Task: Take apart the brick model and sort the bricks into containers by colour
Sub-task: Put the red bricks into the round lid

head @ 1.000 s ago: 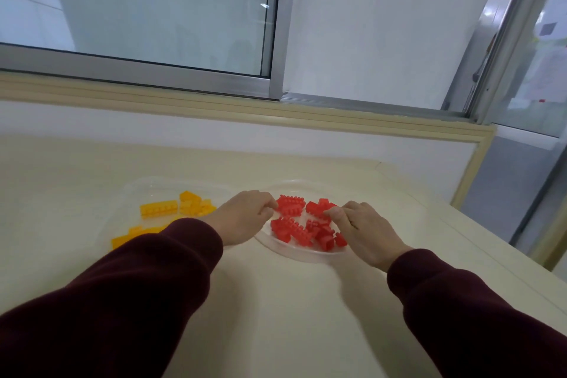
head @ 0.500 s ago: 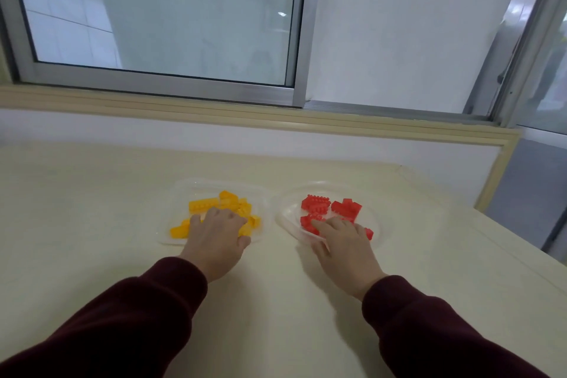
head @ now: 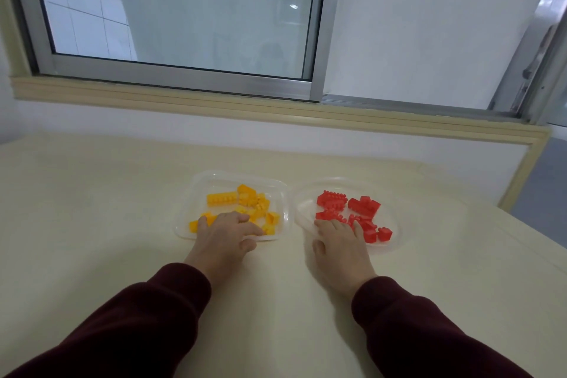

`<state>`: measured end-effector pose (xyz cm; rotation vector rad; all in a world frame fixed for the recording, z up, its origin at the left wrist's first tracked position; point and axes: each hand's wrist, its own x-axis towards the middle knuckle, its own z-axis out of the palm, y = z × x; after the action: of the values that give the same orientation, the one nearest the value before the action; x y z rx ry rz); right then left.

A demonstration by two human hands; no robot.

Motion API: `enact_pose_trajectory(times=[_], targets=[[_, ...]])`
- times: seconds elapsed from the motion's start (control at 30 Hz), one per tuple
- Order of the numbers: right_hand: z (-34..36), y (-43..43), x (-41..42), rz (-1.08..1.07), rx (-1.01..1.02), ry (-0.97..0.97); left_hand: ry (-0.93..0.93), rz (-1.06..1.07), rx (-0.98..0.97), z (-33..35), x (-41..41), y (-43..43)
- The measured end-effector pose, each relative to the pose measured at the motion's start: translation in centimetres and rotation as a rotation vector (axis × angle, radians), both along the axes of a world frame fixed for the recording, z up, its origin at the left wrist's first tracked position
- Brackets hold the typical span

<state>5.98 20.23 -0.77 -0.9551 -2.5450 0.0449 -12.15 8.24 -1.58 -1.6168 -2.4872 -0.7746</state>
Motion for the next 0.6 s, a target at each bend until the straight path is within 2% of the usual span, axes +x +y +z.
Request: enact_pose_trajectory(times=[0.6], targets=[[0.0,0.9,-1.4,0.043,0.028,0.005,0.025,-0.007,0.035,0.2,-1.3,0.5]])
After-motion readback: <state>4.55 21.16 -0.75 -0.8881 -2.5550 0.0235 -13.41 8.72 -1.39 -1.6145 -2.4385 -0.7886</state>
